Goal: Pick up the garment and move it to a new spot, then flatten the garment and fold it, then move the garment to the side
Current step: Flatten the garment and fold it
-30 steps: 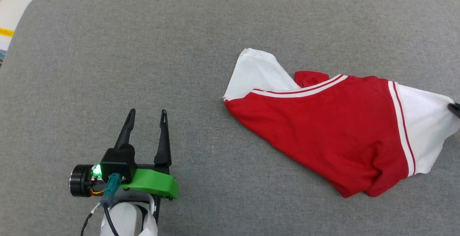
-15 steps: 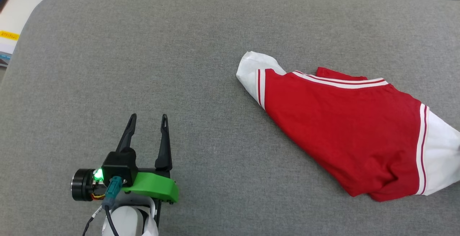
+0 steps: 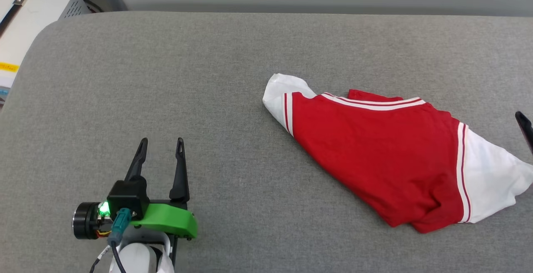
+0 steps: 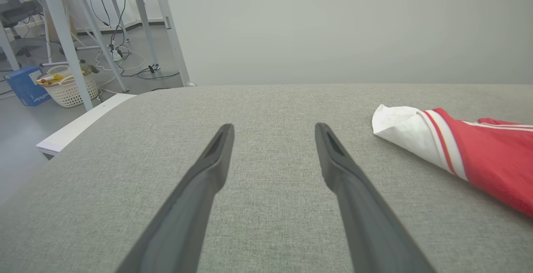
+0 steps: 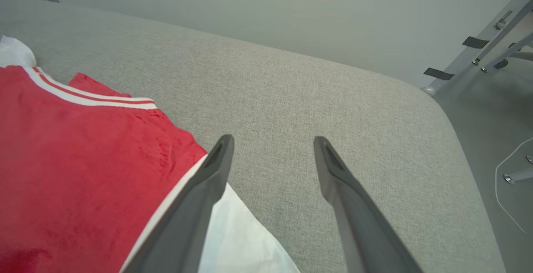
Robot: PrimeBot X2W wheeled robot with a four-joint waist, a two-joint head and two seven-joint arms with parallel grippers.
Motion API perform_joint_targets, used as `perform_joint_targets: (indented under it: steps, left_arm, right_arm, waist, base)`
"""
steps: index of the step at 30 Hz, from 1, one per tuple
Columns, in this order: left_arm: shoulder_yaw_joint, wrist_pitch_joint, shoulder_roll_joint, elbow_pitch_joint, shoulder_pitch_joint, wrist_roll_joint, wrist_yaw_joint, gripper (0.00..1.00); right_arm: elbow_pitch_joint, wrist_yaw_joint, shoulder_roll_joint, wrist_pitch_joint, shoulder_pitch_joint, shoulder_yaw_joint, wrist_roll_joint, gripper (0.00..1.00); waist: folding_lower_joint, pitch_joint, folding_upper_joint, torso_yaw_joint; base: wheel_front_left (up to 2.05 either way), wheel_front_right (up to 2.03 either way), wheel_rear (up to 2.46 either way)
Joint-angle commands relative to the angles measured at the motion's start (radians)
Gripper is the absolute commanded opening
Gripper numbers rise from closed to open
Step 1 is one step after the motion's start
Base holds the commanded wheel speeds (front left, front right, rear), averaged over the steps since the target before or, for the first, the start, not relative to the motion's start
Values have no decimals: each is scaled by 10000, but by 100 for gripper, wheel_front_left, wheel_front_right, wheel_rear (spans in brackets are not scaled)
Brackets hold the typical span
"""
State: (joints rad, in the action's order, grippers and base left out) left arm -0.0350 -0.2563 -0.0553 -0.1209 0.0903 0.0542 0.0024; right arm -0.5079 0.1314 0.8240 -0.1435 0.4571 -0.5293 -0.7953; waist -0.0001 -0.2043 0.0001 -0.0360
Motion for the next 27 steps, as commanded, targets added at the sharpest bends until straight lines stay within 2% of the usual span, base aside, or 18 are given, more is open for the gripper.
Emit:
perform_joint_targets:
  steps: [1,6,11,15,19,21,27]
  left_arm:
    - [72,-55,-38,-10,37,-40,-91,100]
    - [252,-55,-393,-59,476,-114,-399,100]
    - [291,-55,-882,-335,1507,-55,-841,100]
    - [-17,-55,-1329,-932,2683,119,-1162,100]
    - [-720,31,-1820,-1874,4105,515,-1305,100]
    - [-1405,386,-2175,-2316,4922,831,-1321,100]
    - [-3833,2445,-3104,-3286,7349,3187,-1328,100]
  right_arm:
    - [159,-7,-232,-383,-212,252,303,100]
    - [951,-7,-1261,-1055,-819,1702,1748,100]
    - [2577,-7,-2943,-1170,-1974,3333,3489,100]
    - [3816,-7,-3998,-1178,-2911,3908,4561,100]
    - [4428,-7,-4498,-1180,-3411,3879,5100,100]
    - [4637,-7,-4625,-1180,-3506,3771,5257,100]
    - [5060,-7,-4778,-1179,-3445,3555,5532,100]
  waist:
    - [1,205,-1,193]
    - [1,378,-1,383]
    - [1,417,-1,561]
    - [1,335,-1,718]
    - [1,176,-1,932]
    - [1,64,-1,1073]
    - [1,-392,-1,1454]
  base:
    - [0,0,0]
    - [0,0,0]
    - [0,0,0]
    - [0,0,0]
    - [0,0,0]
    - [0,0,0]
    - [0,0,0]
